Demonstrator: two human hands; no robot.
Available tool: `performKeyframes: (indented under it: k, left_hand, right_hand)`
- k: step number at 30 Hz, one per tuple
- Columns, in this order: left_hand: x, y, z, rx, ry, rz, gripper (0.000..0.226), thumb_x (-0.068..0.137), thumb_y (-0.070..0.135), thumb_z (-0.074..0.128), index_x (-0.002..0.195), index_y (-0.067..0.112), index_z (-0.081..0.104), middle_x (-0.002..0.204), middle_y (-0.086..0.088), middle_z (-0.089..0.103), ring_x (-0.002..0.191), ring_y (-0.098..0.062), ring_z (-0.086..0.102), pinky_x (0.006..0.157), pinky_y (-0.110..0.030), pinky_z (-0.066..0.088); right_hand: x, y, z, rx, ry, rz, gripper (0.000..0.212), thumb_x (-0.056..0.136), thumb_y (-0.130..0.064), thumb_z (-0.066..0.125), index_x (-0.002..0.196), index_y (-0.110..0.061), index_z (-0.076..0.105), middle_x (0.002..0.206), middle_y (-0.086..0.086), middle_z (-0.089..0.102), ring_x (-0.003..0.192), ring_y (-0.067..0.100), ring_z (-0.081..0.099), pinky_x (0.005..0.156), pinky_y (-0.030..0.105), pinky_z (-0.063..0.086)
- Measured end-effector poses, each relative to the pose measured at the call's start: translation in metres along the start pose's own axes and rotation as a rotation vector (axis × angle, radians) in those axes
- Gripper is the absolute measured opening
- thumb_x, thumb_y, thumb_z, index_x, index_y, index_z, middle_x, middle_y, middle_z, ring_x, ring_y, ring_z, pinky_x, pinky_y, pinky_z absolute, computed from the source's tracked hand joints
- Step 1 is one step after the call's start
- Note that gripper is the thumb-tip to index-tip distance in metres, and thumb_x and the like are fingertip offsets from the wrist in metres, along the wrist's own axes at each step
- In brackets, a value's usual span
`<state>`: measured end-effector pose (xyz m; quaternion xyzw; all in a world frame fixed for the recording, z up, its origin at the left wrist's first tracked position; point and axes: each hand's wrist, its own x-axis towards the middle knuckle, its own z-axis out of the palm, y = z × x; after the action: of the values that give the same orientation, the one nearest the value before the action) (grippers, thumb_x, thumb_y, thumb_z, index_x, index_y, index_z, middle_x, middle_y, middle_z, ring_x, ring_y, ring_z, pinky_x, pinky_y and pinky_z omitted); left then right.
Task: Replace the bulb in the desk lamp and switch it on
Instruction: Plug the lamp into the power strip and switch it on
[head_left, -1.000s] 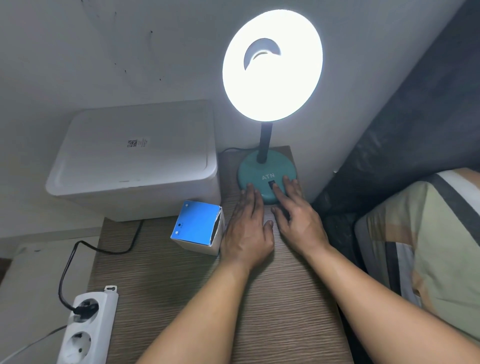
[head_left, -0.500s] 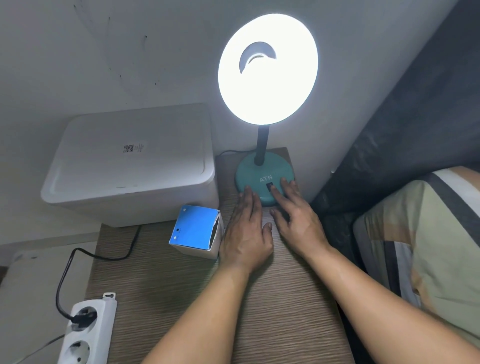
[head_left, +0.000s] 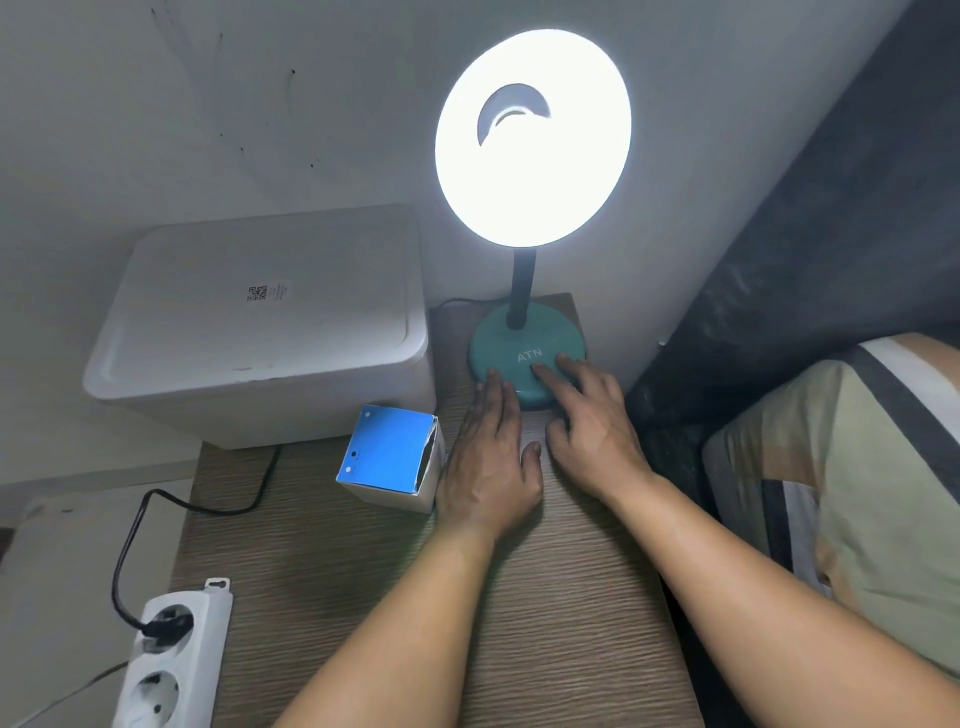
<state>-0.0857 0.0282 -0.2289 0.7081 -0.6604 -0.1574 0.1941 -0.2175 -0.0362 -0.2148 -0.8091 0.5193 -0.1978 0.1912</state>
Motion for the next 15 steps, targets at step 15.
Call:
performKeyframes:
  k: [15]
  left_hand:
    - [-0.003,0.019,-0.015,-0.195,-0.033,-0.137,0.068,0.099,0.023,0.051,0.158,0.006,0.020,0.168,-0.009,0.009,0.154,-0.025,0.013,0.125,-0.034,0.017]
  right_hand:
    - [0.009,-0.028,-0.027,0.095,-0.146,0.177,0.050,0.088,-0.020,0.053,0.137,-0.016,0.049,0.139,0.008,0.047,0.128,0.026,0.043,0.110,0.041,0.037]
